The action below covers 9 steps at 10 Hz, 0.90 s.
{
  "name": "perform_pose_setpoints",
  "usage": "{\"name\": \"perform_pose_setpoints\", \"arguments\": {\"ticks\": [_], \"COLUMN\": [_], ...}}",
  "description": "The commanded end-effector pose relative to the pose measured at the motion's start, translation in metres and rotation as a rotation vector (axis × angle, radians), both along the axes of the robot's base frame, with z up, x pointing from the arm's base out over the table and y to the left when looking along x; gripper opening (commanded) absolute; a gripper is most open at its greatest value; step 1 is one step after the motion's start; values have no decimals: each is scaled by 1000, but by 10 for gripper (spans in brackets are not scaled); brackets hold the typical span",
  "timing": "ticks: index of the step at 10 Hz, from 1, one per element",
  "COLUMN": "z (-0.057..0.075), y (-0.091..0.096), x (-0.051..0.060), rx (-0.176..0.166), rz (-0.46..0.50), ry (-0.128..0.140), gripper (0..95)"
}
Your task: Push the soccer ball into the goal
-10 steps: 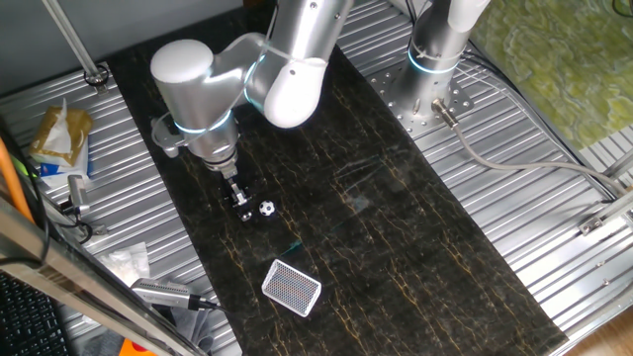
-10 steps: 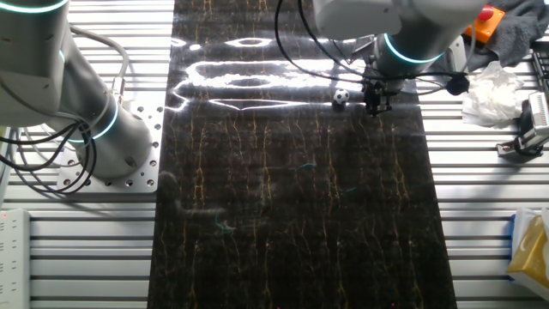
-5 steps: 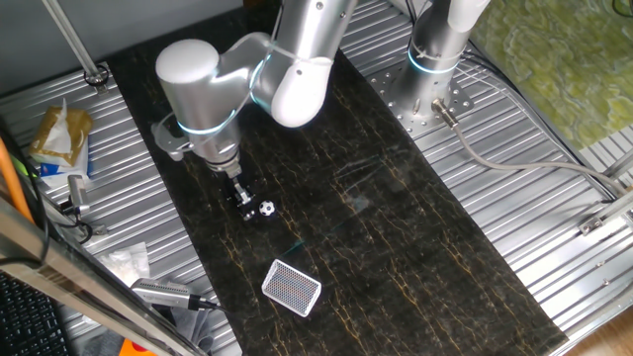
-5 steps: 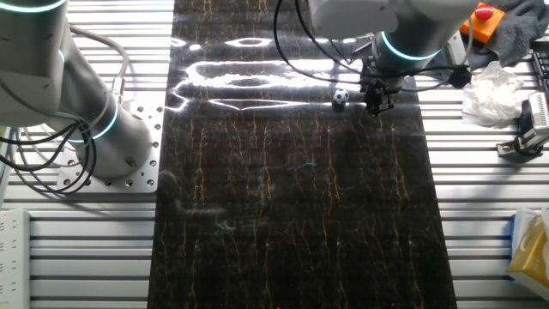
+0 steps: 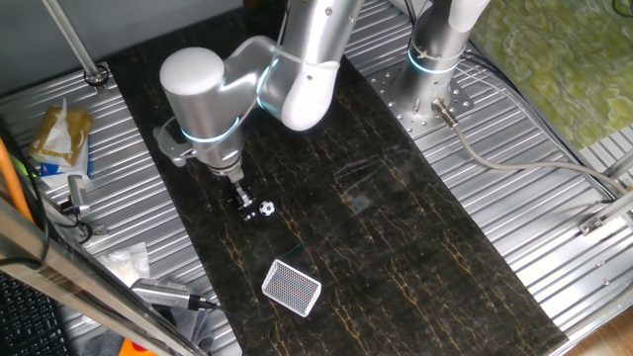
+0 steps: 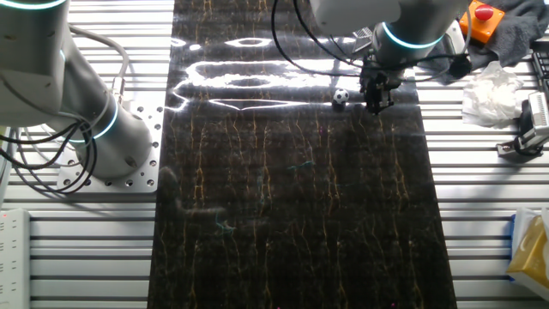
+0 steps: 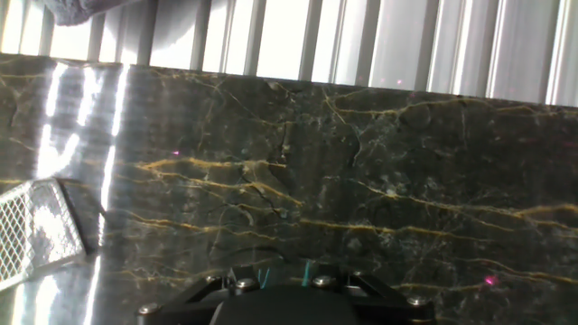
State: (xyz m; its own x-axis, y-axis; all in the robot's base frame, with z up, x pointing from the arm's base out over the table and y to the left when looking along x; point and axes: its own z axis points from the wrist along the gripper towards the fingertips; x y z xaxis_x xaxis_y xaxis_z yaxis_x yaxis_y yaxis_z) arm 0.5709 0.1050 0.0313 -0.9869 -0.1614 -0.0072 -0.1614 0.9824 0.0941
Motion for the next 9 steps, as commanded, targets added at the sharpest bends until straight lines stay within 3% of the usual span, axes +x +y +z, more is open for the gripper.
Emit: {"name": "perform_pose_setpoints", "arguments": {"ticks": [1, 9], "z": [-1, -1], "y": [-1, -1], "x": [0, 0], "rx": [-13, -31], "rz": [14, 24], "ry": [-4, 5], "gripper": [190, 190]}}
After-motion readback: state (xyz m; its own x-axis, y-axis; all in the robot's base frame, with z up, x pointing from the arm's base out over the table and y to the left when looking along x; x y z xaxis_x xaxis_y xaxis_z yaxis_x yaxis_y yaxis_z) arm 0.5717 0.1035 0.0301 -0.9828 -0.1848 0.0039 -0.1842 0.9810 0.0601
